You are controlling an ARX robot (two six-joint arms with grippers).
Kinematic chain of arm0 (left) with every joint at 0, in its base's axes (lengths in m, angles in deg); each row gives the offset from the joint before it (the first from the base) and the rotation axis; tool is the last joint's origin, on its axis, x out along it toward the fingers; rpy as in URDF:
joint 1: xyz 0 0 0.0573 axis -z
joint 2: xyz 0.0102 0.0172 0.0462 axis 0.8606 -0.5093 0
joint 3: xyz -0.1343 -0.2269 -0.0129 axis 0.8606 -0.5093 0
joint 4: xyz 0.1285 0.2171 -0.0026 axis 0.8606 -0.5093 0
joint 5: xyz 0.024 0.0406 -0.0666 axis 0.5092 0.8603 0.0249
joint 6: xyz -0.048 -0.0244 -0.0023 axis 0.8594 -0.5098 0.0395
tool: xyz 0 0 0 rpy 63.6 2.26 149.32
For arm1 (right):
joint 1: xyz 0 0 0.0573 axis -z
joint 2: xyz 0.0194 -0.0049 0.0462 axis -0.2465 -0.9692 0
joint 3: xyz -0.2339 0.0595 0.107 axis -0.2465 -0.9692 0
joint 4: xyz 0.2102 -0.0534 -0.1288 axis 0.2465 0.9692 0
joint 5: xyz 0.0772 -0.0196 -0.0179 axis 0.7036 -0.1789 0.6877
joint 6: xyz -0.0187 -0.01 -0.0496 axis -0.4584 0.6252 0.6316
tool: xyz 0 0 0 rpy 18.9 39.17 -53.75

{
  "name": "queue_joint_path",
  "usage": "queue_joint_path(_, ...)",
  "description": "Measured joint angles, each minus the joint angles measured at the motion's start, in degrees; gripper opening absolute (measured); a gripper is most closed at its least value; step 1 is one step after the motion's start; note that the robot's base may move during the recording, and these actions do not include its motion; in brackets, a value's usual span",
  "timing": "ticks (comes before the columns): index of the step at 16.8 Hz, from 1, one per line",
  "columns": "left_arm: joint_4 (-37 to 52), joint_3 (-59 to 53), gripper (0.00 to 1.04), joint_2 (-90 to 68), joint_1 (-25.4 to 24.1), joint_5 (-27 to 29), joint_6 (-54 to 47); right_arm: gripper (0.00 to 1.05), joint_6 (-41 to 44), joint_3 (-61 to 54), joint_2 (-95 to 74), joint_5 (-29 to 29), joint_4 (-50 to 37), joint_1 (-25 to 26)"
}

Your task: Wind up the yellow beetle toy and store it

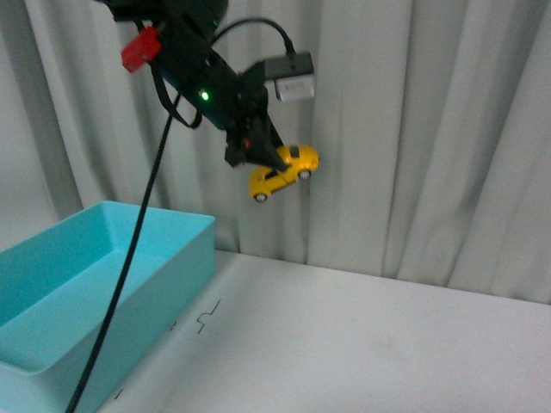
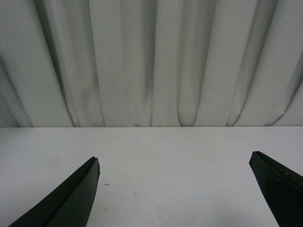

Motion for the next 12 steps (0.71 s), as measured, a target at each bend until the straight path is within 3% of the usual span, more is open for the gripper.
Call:
queue_joint_path(2,1.7,-1.9,0.32,3.8,-6.1,-1.2,4.3,0.98,0.0,0.0,0.0,0.0,0.0,0.0)
queue_joint_path(5,3.1,-8.4,0.32,6.1,-14.8,4.6,11.2,0.98,0.0,0.0,0.0,0.0,0.0,0.0)
queue_joint_path(8,3.1,-16.5,0.32,9.2,-17.6,7.3,16.3,0.98,0.0,0.0,0.0,0.0,0.0,0.0)
queue_joint_path(12,5.2,-21.0,0.32,8.0,-19.7,15.9,22.3,0.98,0.0,0.0,0.0,0.0,0.0,0.0)
